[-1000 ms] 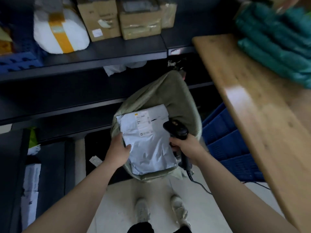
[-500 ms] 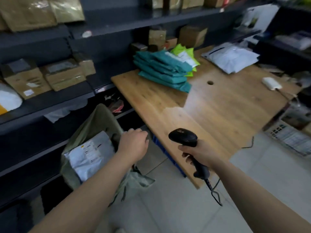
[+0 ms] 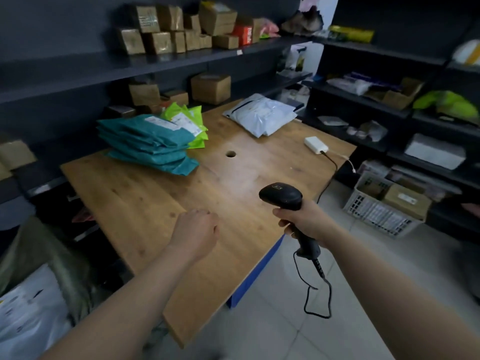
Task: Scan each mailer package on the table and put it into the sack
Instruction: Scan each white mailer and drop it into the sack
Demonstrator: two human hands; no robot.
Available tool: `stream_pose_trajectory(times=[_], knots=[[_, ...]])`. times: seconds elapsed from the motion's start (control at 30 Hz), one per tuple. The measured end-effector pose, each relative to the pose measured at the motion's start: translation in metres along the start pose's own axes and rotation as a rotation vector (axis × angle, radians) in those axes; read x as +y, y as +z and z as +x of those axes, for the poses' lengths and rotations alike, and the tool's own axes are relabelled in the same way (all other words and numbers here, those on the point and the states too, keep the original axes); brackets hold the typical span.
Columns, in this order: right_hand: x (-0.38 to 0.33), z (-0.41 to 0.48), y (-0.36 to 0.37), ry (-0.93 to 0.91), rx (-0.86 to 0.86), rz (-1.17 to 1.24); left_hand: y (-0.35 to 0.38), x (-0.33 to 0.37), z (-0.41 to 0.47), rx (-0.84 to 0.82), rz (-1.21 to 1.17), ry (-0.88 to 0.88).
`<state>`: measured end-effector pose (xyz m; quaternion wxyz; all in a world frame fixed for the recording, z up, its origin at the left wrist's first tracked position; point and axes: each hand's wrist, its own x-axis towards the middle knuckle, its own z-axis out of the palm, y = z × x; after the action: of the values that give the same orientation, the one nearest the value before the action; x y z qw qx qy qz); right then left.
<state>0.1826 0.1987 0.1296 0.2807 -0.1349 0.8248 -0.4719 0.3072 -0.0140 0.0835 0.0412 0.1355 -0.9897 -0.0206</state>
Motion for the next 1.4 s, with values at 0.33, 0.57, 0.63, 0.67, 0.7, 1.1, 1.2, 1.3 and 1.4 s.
stream_pose_trajectory(times=[0.33,0.57,0.63,0.67,0.7,1.1,1.2,1.3,1.4], knots=[[-0.023,0.152,-0.113,-0.027,0.058,0.034,0.016,0.038,0.188,0.063,0.014,-0.035],[-0.058,0.273,-0.187,-0.011,0.067,-0.004,0.008,0.046,0.329,0.085,-0.022,-0.082],[-0.067,0.307,-0.205,-0.02,0.051,-0.03,0.009,0.049,0.366,0.092,-0.02,-0.096],[-0.072,0.324,-0.214,-0.03,0.045,-0.038,0.009,0.05,0.384,0.089,-0.014,-0.108],[-0.076,0.341,-0.223,-0.043,0.045,-0.041,0.01,0.052,0.402,0.085,-0.005,-0.119],[-0.114,0.566,-0.299,-0.105,-0.01,0.029,0.063,0.064,0.591,0.0,-0.204,-0.456],[-0.116,0.617,-0.299,-0.122,0.007,-0.029,0.083,0.056,0.629,-0.066,-0.217,-0.54],[-0.112,0.662,-0.293,-0.115,-0.025,-0.044,0.104,0.049,0.658,-0.084,-0.32,-0.636],[-0.104,0.699,-0.28,-0.073,-0.077,-0.07,0.13,0.039,0.679,-0.075,-0.553,-0.74]])
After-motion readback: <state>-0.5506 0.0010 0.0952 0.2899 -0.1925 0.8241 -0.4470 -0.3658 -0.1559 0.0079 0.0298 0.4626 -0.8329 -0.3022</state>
